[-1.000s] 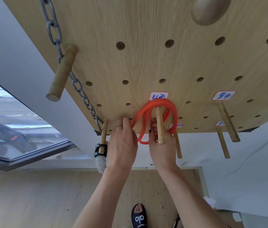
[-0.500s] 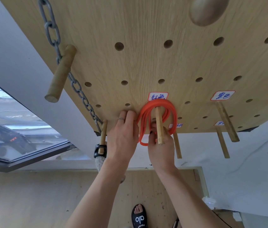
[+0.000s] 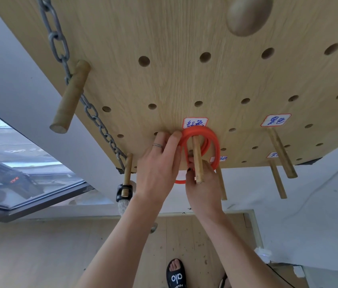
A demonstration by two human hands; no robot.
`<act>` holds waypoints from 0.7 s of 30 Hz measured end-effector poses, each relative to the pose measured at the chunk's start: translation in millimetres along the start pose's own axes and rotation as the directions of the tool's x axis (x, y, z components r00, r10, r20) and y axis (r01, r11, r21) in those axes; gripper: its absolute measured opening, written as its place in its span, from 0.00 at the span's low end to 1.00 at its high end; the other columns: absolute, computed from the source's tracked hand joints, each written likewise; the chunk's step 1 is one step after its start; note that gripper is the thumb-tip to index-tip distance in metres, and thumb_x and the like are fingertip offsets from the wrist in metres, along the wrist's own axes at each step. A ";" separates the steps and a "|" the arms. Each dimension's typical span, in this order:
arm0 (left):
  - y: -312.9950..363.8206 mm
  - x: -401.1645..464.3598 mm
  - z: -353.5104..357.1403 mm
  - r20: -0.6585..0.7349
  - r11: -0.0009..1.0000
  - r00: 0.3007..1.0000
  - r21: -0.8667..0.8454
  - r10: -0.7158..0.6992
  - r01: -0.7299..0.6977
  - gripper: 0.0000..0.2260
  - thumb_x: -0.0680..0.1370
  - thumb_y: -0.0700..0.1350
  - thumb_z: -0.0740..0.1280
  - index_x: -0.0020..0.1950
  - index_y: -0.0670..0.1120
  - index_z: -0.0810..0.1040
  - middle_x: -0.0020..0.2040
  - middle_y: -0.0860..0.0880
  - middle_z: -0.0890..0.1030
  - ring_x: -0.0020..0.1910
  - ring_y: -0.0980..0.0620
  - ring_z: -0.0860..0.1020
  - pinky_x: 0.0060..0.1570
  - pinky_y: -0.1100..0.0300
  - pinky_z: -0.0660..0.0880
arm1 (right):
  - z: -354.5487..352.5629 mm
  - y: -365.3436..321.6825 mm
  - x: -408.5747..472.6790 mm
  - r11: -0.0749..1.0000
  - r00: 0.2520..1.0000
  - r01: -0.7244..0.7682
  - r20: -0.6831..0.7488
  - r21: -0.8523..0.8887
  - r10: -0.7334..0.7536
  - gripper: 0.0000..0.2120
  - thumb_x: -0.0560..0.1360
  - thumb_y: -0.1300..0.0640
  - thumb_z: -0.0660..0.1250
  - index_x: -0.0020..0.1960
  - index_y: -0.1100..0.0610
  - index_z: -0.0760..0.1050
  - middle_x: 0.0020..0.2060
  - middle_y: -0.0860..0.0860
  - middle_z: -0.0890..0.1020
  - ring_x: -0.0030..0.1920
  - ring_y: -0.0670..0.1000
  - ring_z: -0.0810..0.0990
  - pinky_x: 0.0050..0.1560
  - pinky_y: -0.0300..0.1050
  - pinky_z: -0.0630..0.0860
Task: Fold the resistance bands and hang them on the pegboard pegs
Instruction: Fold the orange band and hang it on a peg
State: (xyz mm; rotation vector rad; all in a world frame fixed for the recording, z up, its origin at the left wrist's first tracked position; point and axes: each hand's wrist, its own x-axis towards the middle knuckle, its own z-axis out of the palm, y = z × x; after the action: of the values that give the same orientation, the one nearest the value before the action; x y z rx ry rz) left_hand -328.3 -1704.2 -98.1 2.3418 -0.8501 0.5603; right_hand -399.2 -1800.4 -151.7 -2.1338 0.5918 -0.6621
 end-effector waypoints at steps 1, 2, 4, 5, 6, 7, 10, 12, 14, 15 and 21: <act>1.0 -0.7 -1.0 -0.025 1.000 1.000 -0.024 -0.003 0.003 0.15 0.80 0.41 0.69 0.63 0.50 0.70 0.51 0.47 0.75 0.30 0.45 0.71 0.25 0.57 0.69 | -6.2 1.5 -1.7 1.000 1.000 0.019 -0.014 0.000 -0.019 0.11 0.74 0.73 0.66 0.48 0.60 0.80 0.38 0.46 0.80 0.37 0.50 0.77 0.41 0.33 0.72; 3.4 -0.7 -2.5 -0.047 0.999 0.999 -0.048 0.006 -0.008 0.15 0.80 0.41 0.69 0.64 0.50 0.70 0.51 0.49 0.73 0.30 0.46 0.70 0.25 0.57 0.69 | -12.8 3.6 -3.4 1.000 1.000 0.022 -0.019 0.019 -0.021 0.12 0.74 0.73 0.66 0.49 0.58 0.80 0.39 0.45 0.80 0.38 0.48 0.77 0.43 0.35 0.74; 8.8 1.5 -6.7 -0.063 0.994 0.997 -0.090 0.053 -0.059 0.13 0.82 0.42 0.64 0.66 0.52 0.70 0.52 0.52 0.69 0.32 0.49 0.68 0.26 0.58 0.70 | -25.9 7.5 -5.7 0.997 0.999 -0.012 -0.043 0.082 0.015 0.13 0.75 0.72 0.66 0.52 0.57 0.80 0.42 0.47 0.82 0.41 0.47 0.80 0.45 0.42 0.79; 10.6 3.8 -8.2 -0.071 0.992 0.994 -0.096 0.079 -0.085 0.14 0.82 0.42 0.63 0.67 0.52 0.72 0.53 0.52 0.70 0.33 0.50 0.68 0.26 0.58 0.70 | -31.5 8.6 -5.2 0.994 0.996 -0.017 -0.080 0.111 0.026 0.13 0.75 0.72 0.66 0.52 0.57 0.79 0.42 0.48 0.83 0.41 0.46 0.81 0.43 0.43 0.79; 11.7 7.3 -9.1 -0.077 0.990 0.992 -0.095 0.100 -0.107 0.13 0.83 0.42 0.63 0.67 0.51 0.74 0.54 0.51 0.72 0.34 0.50 0.69 0.27 0.58 0.70 | -37.2 7.9 -3.6 0.991 0.992 -0.013 -0.122 0.133 0.029 0.12 0.76 0.71 0.67 0.53 0.57 0.79 0.42 0.48 0.83 0.41 0.46 0.81 0.42 0.42 0.79; 11.2 10.8 -8.2 -0.084 0.988 0.989 -0.087 0.123 -0.130 0.12 0.83 0.42 0.64 0.67 0.49 0.76 0.55 0.49 0.75 0.36 0.49 0.72 0.27 0.56 0.72 | -42.3 5.9 0.0 0.989 0.987 -0.003 -0.157 0.147 0.026 0.10 0.77 0.70 0.67 0.53 0.57 0.79 0.43 0.48 0.83 0.41 0.45 0.81 0.41 0.40 0.78; 4.5 18.6 -3.2 -0.079 0.980 0.979 -0.049 0.189 -0.194 0.10 0.85 0.45 0.63 0.65 0.45 0.79 0.54 0.45 0.81 0.42 0.44 0.79 0.33 0.49 0.78 | -54.3 -5.3 17.0 0.982 0.985 0.066 -0.169 0.180 -0.036 0.07 0.79 0.66 0.67 0.55 0.58 0.79 0.45 0.49 0.83 0.43 0.44 0.81 0.42 0.32 0.76; -0.6 21.3 -2.5 -0.073 0.975 0.974 -0.037 0.215 -0.218 0.10 0.84 0.43 0.65 0.63 0.44 0.81 0.52 0.44 0.81 0.43 0.44 0.80 0.34 0.48 0.78 | -56.9 -11.1 28.8 0.974 0.988 0.108 -0.133 0.200 -0.082 0.04 0.80 0.63 0.69 0.54 0.58 0.79 0.44 0.50 0.82 0.42 0.44 0.81 0.41 0.32 0.75; -3.0 22.5 -2.9 -0.087 0.972 0.969 -0.028 0.229 -0.232 0.09 0.84 0.43 0.66 0.62 0.43 0.82 0.50 0.44 0.81 0.42 0.44 0.79 0.33 0.48 0.78 | -57.7 -13.5 38.1 0.975 0.984 0.149 -0.121 0.164 -0.130 0.03 0.80 0.60 0.70 0.52 0.59 0.77 0.42 0.49 0.81 0.40 0.46 0.80 0.39 0.38 0.77; -2.6 22.4 -3.0 -0.096 0.971 0.968 -0.027 0.233 -0.236 0.09 0.84 0.43 0.66 0.61 0.43 0.82 0.50 0.44 0.81 0.42 0.44 0.79 0.32 0.49 0.78 | -58.0 -13.0 41.4 0.976 0.980 0.167 -0.131 0.136 -0.150 0.04 0.79 0.59 0.70 0.52 0.59 0.77 0.41 0.49 0.81 0.39 0.47 0.80 0.39 0.40 0.77; -4.0 19.6 -0.3 -0.068 0.971 0.974 -0.090 0.216 -0.222 0.11 0.83 0.42 0.67 0.65 0.45 0.78 0.53 0.45 0.80 0.46 0.45 0.79 0.37 0.49 0.78 | -56.0 -8.6 50.3 0.965 0.960 0.256 -0.131 0.064 -0.246 0.04 0.80 0.61 0.68 0.54 0.58 0.77 0.40 0.50 0.79 0.37 0.50 0.78 0.37 0.50 0.77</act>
State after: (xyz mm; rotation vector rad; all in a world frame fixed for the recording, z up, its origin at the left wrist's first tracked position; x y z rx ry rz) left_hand -311.8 -1710.1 -88.5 2.1477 -1.0925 0.6594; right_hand -395.1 -1857.3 -101.9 -2.1220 0.3531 -0.9463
